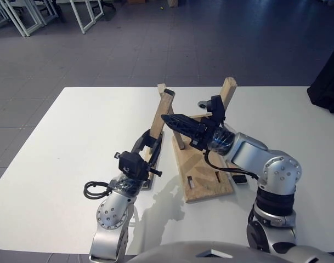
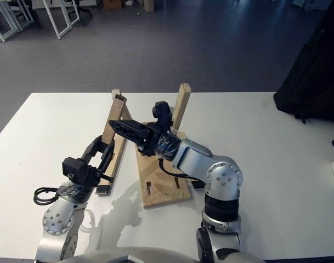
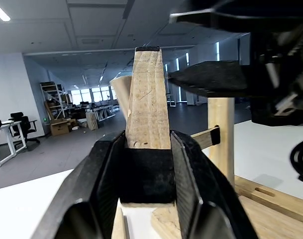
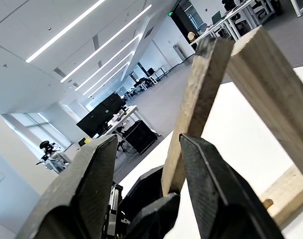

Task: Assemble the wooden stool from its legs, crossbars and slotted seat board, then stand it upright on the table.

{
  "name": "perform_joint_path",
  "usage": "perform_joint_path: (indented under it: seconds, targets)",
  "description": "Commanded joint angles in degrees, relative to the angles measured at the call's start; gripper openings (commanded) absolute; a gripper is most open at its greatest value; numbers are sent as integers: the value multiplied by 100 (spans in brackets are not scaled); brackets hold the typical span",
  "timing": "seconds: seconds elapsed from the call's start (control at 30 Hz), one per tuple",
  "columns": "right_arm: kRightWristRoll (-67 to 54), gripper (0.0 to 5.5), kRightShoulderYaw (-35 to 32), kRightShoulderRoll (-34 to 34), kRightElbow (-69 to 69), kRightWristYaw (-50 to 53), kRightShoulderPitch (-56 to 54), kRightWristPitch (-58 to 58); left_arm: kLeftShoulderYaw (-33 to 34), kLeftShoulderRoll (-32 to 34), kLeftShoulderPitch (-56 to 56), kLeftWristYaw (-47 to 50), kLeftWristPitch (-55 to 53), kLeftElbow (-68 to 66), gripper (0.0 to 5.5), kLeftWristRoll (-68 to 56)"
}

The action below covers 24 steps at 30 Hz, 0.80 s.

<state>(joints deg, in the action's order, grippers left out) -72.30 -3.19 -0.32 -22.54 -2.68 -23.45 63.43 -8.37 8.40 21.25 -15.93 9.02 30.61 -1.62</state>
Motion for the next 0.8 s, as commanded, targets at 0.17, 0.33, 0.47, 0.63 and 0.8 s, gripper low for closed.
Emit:
perform_joint_path:
  seconds: [0.17,0.33,0.47,0.63,0.8]
  targets:
    - [288,226,192,-177,339,-35,-314,-211,-59,107,-126,43,66,-39,132,83]
    - [217,226,52,-499,144,-38,-2,-175,124,4,-203,250,-116,-45,132,-42]
    - [270,226,68,-710,102,-91,69,-194,120,17,-268,231,-207,23,132,-110]
    - [252,226,161,-619,182,-88,-133,-280,-26,59,-250,104,-275,9,132,-180]
    - [322,226,208,-581,294,-138,-277,-333,-151,134,-268,35,-281,32,132,-126]
